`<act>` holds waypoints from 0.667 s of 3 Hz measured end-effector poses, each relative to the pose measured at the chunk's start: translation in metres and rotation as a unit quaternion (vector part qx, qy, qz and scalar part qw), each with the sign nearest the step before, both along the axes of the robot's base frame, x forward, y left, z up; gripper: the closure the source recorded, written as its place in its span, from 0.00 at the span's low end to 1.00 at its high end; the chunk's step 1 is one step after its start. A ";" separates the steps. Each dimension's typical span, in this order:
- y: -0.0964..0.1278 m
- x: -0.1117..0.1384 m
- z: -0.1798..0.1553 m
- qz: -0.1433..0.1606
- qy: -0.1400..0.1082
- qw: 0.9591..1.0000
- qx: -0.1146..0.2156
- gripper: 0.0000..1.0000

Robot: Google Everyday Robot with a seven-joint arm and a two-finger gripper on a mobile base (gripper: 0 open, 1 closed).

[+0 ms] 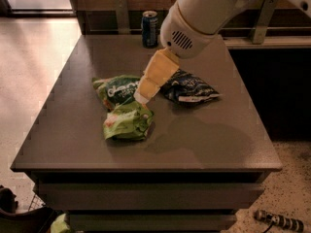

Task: Move green rice chip bag near pepsi can

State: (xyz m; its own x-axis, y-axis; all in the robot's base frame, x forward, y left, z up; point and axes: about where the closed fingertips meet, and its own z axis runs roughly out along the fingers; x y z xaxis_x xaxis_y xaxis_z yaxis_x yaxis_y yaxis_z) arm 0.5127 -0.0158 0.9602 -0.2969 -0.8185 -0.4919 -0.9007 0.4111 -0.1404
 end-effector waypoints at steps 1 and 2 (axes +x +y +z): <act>0.006 0.001 -0.007 -0.044 0.015 0.999 0.003 0.00; 0.006 0.001 -0.006 -0.045 0.015 0.999 0.004 0.00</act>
Offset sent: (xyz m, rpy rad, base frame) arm 0.0017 0.0059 -0.0075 0.0017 0.0270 -0.0819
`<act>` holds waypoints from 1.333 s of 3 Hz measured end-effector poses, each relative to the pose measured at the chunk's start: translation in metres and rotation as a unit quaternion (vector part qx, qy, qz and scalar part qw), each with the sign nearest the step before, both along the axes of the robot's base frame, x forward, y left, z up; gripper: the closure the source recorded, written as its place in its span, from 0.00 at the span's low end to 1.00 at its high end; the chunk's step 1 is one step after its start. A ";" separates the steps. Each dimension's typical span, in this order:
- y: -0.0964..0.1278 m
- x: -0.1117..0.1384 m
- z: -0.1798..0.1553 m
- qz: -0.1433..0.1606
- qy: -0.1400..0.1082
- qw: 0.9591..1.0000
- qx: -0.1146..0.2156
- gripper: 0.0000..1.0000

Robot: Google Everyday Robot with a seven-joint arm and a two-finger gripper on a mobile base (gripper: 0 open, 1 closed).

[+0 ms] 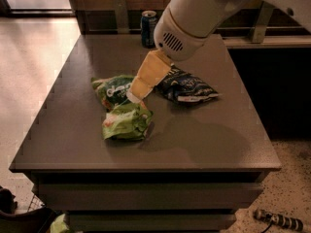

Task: Move green rice chip bag near pepsi can

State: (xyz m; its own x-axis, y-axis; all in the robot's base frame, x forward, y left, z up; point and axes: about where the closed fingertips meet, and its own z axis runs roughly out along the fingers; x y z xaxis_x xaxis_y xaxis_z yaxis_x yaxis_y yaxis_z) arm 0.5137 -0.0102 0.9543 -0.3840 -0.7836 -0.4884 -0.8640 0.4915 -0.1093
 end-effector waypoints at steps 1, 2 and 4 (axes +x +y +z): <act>0.017 0.002 -0.019 0.006 0.021 1.000 0.002 0.00; 0.041 0.002 -0.053 0.002 0.038 0.999 -0.001 0.00; 0.066 -0.001 -0.090 0.001 0.049 0.999 -0.008 0.00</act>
Offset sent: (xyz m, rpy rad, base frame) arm 0.0053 0.0608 -0.0882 -0.0216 0.1119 -0.0156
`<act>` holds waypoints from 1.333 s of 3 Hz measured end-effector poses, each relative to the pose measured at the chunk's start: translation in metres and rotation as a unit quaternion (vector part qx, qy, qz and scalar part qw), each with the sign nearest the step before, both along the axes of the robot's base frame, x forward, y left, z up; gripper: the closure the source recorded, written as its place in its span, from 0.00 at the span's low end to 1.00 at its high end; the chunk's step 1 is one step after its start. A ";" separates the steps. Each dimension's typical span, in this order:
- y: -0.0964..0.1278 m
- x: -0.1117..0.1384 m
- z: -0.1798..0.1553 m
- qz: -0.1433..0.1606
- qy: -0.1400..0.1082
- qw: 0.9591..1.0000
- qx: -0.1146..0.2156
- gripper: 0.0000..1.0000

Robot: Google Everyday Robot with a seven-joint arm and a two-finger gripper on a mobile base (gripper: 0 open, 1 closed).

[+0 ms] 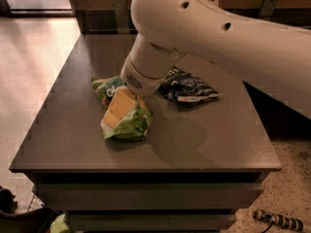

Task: Move green rice chip bag near pepsi can

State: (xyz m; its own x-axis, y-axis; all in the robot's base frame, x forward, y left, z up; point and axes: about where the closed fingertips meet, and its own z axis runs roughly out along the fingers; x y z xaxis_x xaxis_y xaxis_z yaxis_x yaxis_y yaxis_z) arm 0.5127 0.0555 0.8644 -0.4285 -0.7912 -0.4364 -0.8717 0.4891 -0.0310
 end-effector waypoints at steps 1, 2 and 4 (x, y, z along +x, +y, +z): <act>0.015 0.002 -0.015 0.008 0.004 1.000 -0.010 0.12; 0.018 0.002 -0.018 0.010 0.004 1.000 -0.012 0.37; 0.018 0.000 -0.017 0.011 0.002 1.000 -0.013 0.83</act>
Offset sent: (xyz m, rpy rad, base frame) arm 0.0023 0.0163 -0.0173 -0.0218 0.0084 0.0176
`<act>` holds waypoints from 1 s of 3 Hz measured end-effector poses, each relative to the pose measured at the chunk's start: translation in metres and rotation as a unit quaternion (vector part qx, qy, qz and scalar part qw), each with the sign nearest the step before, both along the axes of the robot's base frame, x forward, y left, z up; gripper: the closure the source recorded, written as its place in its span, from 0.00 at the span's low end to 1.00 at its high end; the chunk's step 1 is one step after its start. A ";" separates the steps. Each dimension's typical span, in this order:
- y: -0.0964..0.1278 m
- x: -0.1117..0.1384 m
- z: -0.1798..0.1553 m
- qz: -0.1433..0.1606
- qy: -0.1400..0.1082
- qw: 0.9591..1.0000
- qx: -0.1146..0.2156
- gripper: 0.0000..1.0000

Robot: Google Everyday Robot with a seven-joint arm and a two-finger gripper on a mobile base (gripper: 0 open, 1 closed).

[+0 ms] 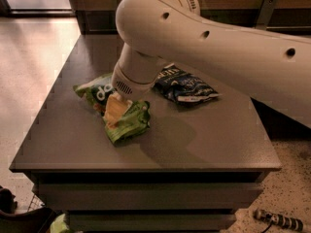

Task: Move green rice chip bag near pepsi can

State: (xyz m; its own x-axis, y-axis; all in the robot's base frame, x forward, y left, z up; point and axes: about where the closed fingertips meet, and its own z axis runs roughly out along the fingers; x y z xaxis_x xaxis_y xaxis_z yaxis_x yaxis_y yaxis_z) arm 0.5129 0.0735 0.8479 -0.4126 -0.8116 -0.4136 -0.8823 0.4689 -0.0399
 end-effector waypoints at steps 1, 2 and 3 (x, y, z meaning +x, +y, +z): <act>0.000 -0.001 0.001 0.000 -0.001 1.000 0.000 1.00; 0.000 -0.001 0.001 0.001 -0.001 1.000 -0.001 1.00; -0.002 -0.006 0.008 0.003 -0.009 1.000 0.001 1.00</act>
Offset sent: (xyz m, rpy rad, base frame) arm -0.0009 0.0001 0.0007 -0.0010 -0.0018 0.0010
